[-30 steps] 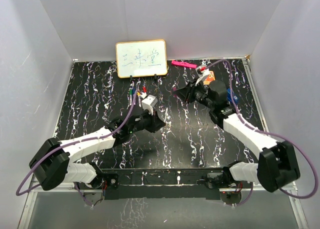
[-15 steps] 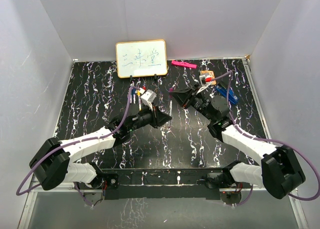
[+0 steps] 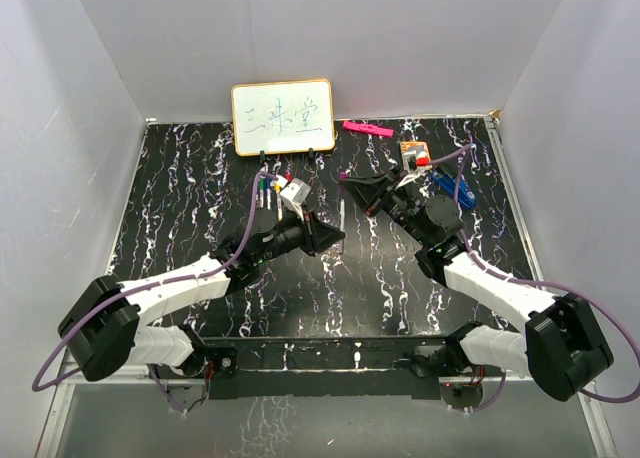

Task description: Insert the pens into the pen caps

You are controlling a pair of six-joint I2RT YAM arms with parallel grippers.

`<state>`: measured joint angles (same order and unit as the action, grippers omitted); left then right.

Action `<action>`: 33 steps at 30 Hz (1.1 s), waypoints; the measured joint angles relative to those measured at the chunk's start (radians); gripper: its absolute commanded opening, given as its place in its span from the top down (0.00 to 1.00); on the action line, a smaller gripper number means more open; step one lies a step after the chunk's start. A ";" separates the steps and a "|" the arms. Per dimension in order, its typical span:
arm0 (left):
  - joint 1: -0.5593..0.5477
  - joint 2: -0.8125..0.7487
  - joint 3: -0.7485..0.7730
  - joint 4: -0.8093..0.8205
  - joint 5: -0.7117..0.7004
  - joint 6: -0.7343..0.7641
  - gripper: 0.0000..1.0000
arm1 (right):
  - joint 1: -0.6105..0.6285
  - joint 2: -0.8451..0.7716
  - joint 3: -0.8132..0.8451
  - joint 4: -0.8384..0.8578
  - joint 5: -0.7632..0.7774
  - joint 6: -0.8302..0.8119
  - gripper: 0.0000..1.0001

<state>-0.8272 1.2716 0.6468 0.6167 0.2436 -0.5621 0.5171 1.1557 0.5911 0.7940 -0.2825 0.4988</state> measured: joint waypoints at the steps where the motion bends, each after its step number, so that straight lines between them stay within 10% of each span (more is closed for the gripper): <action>1: 0.000 -0.002 -0.007 0.003 0.000 0.000 1.00 | 0.000 -0.003 0.000 0.000 0.001 -0.001 1.00; 33: 0.000 -0.020 -0.019 -0.027 -0.027 0.038 1.00 | 0.000 -0.028 -0.005 -0.034 -0.026 0.024 1.00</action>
<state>-0.8272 1.2518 0.6273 0.5896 0.2169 -0.5240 0.5171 1.1278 0.5865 0.7605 -0.3088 0.5232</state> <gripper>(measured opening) 0.069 0.121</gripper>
